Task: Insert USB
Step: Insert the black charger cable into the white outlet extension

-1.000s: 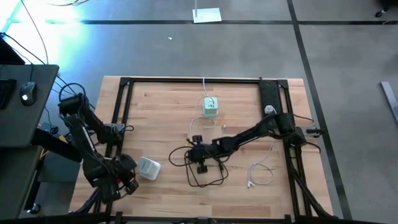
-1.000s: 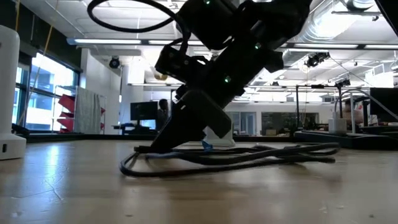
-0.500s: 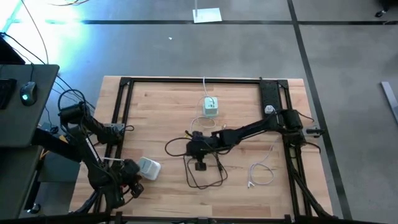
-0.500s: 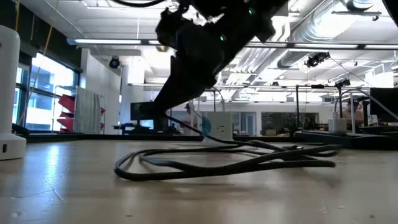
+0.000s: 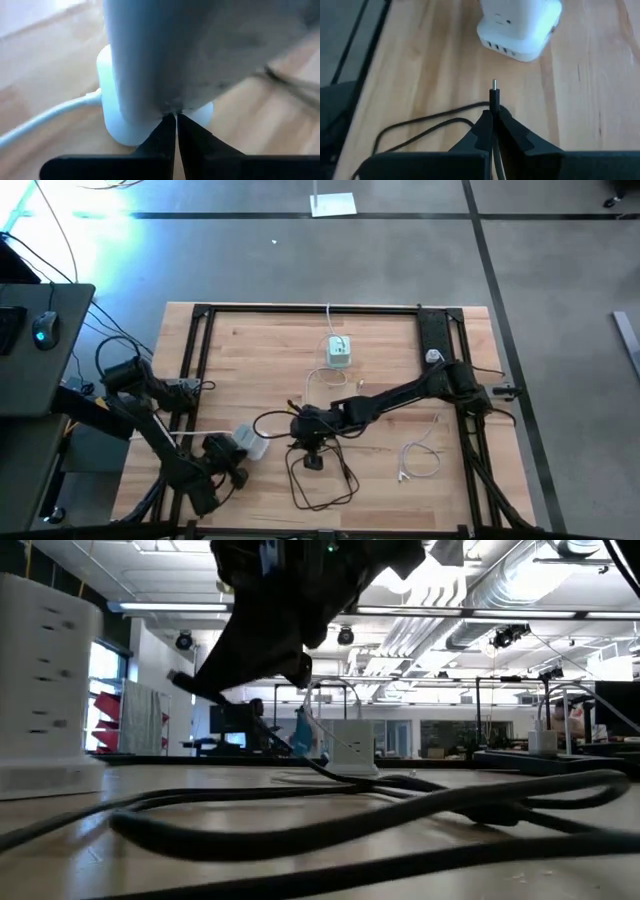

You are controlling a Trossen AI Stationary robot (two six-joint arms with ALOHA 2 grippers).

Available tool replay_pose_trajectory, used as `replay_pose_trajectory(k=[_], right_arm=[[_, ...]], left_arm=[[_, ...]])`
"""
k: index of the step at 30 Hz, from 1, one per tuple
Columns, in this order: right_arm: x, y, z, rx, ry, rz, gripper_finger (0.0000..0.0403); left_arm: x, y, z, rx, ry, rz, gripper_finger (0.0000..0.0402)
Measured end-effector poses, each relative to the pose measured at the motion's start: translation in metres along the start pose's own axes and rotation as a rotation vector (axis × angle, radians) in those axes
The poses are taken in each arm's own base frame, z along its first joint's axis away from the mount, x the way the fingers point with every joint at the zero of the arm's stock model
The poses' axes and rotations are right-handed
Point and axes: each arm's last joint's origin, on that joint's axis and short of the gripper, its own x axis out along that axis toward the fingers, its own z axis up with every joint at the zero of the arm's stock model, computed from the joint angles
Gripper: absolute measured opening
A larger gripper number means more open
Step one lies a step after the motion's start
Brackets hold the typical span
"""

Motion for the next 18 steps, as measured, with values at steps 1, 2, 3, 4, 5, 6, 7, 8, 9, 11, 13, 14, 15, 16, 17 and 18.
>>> replay_pose_trajectory(k=[1,2,3,4,5,6,7,8,9,11,13,14,15,16,17,18], right_arm=[[0.000,-0.001,0.001,0.002,-0.004,-0.006,0.0000],[0.000,-0.002,0.001,0.002,-0.006,-0.010,0.0000],[0.000,-0.003,0.001,0.002,-0.005,-0.012,0.0000],[0.000,-0.004,0.001,-0.005,0.000,-0.015,0.0000],[0.000,-0.004,0.000,-0.016,0.009,-0.019,0.0000],[0.000,-0.005,-0.001,-0.030,0.020,-0.029,0.0000],[0.000,-0.006,-0.002,-0.037,0.031,-0.040,0.0000],[0.000,-0.006,-0.004,-0.046,0.046,-0.048,0.0000],[0.000,-0.006,-0.005,-0.056,0.058,-0.053,0.0000],[0.000,-0.006,-0.006,-0.091,0.068,-0.054,0.0000],[0.000,-0.002,-0.006,-0.139,0.058,-0.046,0.0000],[0.000,0.001,-0.006,-0.164,0.049,-0.039,0.0000],[0.000,0.005,-0.005,-0.191,0.037,-0.031,0.0000],[0.001,0.009,-0.005,-0.218,0.025,-0.023,0.0000],[0.001,0.012,-0.005,-0.244,0.014,-0.015,0.0000],[0.001,0.015,-0.005,-0.259,0.004,-0.009,0.0000]], left_arm=[[0.004,-0.001,0.002,-0.003,-0.045,-0.002,0.0000],[0.007,-0.002,0.004,-0.014,-0.089,-0.012,0.0000],[0.011,-0.004,0.007,-0.022,-0.126,-0.022,0.0000],[0.014,-0.007,0.008,-0.032,-0.143,-0.031,0.0000],[0.017,-0.010,0.010,-0.024,-0.148,-0.032,0.0000],[0.020,-0.012,0.012,0.000,-0.147,-0.028,0.0000],[0.021,-0.016,0.015,0.032,-0.140,-0.028,0.0000],[0.022,-0.020,0.018,0.059,-0.123,-0.030,0.0000],[0.022,-0.025,0.021,0.085,-0.109,-0.032,0.0000],[0.020,-0.034,0.026,0.147,-0.091,-0.034,0.0000],[0.019,-0.044,0.030,0.187,-0.093,-0.068,0.0000],[0.019,-0.048,0.031,0.196,-0.103,-0.088,0.0000],[0.020,-0.050,0.032,0.203,-0.113,-0.102,0.0002],[0.022,-0.052,0.034,0.216,-0.119,-0.108,0.0006],[0.025,-0.054,0.036,0.231,-0.121,-0.112,0.0013],[0.028,-0.057,0.038,0.243,-0.119,-0.118,0.0022]])
